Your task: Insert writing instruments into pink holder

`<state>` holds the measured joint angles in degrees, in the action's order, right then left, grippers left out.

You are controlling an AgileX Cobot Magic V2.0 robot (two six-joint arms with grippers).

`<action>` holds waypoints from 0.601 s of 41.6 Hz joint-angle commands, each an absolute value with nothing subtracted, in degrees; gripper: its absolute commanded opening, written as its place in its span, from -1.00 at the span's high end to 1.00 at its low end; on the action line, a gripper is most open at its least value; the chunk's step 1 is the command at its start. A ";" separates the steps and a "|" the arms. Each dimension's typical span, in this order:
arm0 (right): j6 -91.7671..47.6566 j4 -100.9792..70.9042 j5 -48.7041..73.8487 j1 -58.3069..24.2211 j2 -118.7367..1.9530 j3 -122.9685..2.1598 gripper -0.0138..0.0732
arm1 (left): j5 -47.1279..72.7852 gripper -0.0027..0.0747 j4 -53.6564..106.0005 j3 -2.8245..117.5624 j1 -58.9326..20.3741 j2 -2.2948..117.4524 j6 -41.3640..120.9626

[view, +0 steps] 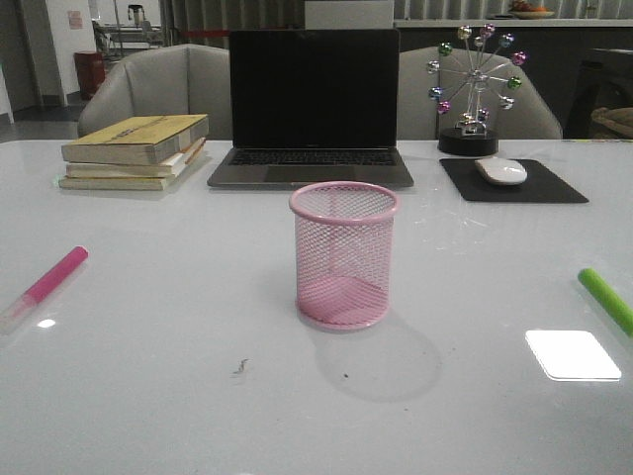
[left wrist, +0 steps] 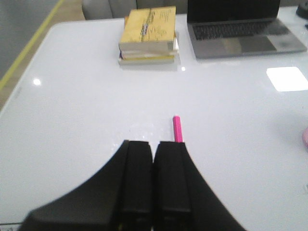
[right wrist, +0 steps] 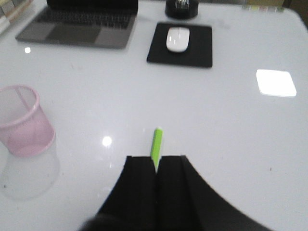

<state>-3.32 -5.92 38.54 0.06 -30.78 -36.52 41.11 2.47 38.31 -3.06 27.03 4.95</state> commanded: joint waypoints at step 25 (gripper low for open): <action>-3.01 -6.00 34.04 0.10 -63.99 -41.42 -0.46 | 34.30 -0.45 9.07 38.22 -8.46 38.67 9.44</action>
<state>-3.32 -5.92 38.83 0.00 -60.44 -37.50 39.32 7.06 36.67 -6.02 38.32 8.24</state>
